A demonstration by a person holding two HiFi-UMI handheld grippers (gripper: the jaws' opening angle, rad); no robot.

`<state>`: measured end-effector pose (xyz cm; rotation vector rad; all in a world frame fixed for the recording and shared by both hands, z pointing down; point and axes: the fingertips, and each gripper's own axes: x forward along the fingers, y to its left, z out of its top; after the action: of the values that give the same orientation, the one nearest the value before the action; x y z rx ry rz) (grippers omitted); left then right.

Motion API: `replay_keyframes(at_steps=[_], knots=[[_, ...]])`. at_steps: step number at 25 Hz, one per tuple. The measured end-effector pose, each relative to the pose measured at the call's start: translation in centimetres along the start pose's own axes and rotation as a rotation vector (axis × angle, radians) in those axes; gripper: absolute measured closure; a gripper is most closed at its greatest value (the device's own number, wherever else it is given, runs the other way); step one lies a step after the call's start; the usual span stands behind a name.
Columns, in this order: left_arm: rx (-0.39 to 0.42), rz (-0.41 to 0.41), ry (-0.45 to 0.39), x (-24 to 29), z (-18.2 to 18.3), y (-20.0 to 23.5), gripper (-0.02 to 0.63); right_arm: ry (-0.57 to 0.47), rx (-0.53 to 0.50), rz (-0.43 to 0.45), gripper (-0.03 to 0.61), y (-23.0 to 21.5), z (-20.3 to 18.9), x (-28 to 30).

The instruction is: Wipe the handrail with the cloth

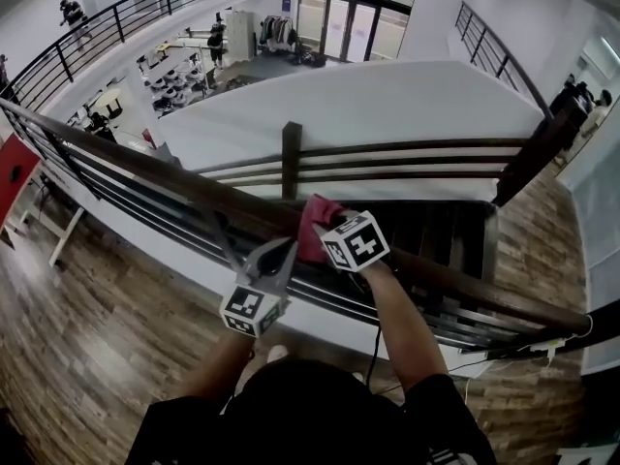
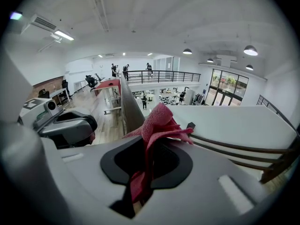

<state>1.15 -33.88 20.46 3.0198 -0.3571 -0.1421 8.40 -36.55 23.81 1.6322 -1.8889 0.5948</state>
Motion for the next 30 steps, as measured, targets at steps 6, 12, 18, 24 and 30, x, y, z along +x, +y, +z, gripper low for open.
replay_keyframes(at_steps=[6,12,18,24,30], knots=[[-0.008,-0.002,-0.003,1.3,-0.1,-2.2,0.614,0.003,0.008,0.002,0.531,-1.2,-1.9,-2.1],[-0.02,-0.029,-0.003,2.7,-0.3,-4.6,0.614,0.014,0.029,-0.024,0.531,-2.8,-4.2,-4.8],[-0.042,-0.093,0.012,4.4,-1.0,-7.8,0.614,0.007,0.082,-0.06,0.531,-4.8,-6.7,-7.3],[-0.05,-0.169,0.03,5.7,-1.5,-11.2,0.614,0.007,0.101,-0.107,0.531,-5.9,-9.1,-9.8],[-0.056,-0.193,0.037,7.2,-2.3,-14.1,0.614,0.001,0.111,-0.141,0.531,-7.1,-11.7,-12.5]])
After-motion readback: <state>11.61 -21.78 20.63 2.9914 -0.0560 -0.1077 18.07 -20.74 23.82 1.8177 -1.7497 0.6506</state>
